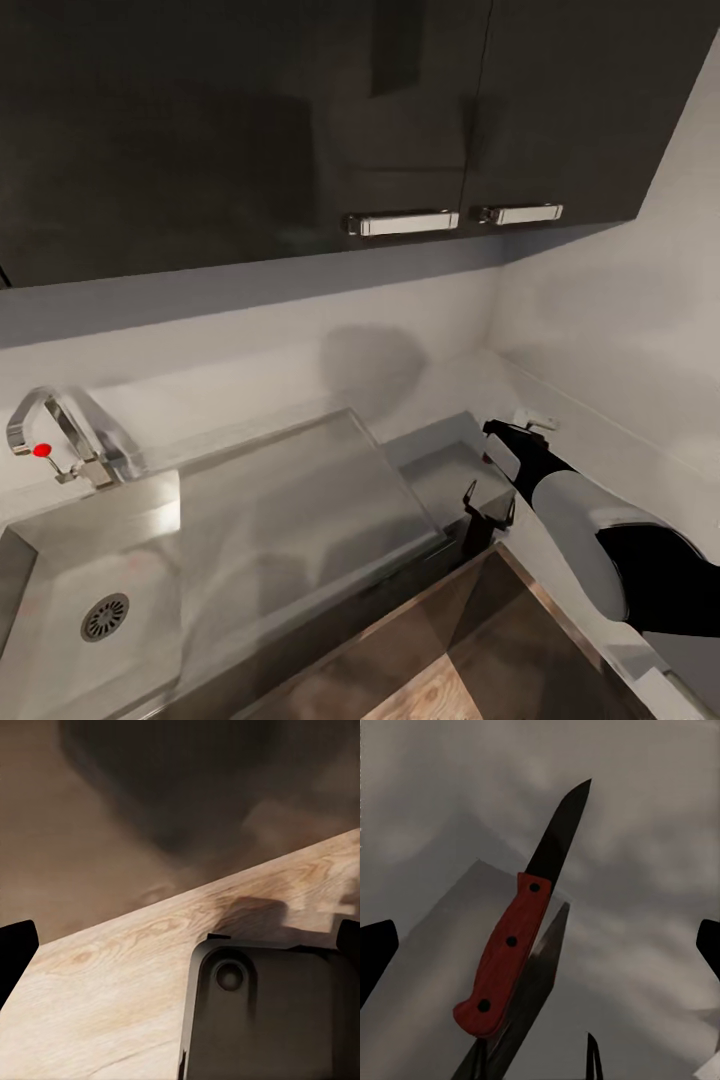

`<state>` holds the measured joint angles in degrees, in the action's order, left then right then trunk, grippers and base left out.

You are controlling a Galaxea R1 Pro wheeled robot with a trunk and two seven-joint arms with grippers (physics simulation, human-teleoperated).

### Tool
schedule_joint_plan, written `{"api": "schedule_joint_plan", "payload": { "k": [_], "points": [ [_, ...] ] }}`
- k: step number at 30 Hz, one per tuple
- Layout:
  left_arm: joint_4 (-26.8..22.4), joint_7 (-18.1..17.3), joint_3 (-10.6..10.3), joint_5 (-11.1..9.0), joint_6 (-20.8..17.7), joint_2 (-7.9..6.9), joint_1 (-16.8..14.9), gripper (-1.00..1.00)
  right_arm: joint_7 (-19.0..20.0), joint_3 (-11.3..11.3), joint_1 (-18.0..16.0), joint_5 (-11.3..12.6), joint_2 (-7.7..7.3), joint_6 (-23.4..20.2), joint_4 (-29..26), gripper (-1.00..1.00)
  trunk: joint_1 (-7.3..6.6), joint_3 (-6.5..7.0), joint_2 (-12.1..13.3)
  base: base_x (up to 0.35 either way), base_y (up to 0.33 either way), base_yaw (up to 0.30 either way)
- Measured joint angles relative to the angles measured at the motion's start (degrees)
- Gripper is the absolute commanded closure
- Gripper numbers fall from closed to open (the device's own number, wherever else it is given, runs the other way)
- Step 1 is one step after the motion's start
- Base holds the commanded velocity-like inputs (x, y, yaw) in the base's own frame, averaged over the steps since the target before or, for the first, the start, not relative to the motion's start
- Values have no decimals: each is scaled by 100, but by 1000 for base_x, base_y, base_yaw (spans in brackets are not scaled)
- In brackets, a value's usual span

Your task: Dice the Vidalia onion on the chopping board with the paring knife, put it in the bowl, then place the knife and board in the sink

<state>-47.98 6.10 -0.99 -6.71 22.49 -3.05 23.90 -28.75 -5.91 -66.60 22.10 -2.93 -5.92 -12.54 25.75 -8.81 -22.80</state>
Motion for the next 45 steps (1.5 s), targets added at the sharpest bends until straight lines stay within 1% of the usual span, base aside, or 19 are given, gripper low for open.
{"api": "schedule_joint_plan", "payload": {
  "k": [8, 16, 27, 40, 45],
  "points": [
    [5, 0, 7, -5, 0, 0, -1, -100, 0, -2, 0, 6, 17, 0, 2, -100, 0, -20, 0, 0, 0, -2],
    [113, 3, 15, 0, 0, 0, -2, -100, 0, -2, 0, 7, 10, 0, 2, -100, 0, -89, 0, 27, 0, 0],
    [120, 0, 8, 0, 3, 0, -4, -100, 0, -2, 0, 6, 9, 0, 2, -100, 0, -189, 0, 127, 0, 0],
    [128, 0, 2, 0, 1, 0, -4, -100, 0, -2, 0, 8, 11, 0, 2, -100, 0, -307, 0, 7, 0, 0],
    [130, 0, -3, -1, 2, -1, -3, -100, -1, -2, -1, 10, 8, 1, 2, -100, 0, -352, 0, 0, -114, 0]
  ]
}}
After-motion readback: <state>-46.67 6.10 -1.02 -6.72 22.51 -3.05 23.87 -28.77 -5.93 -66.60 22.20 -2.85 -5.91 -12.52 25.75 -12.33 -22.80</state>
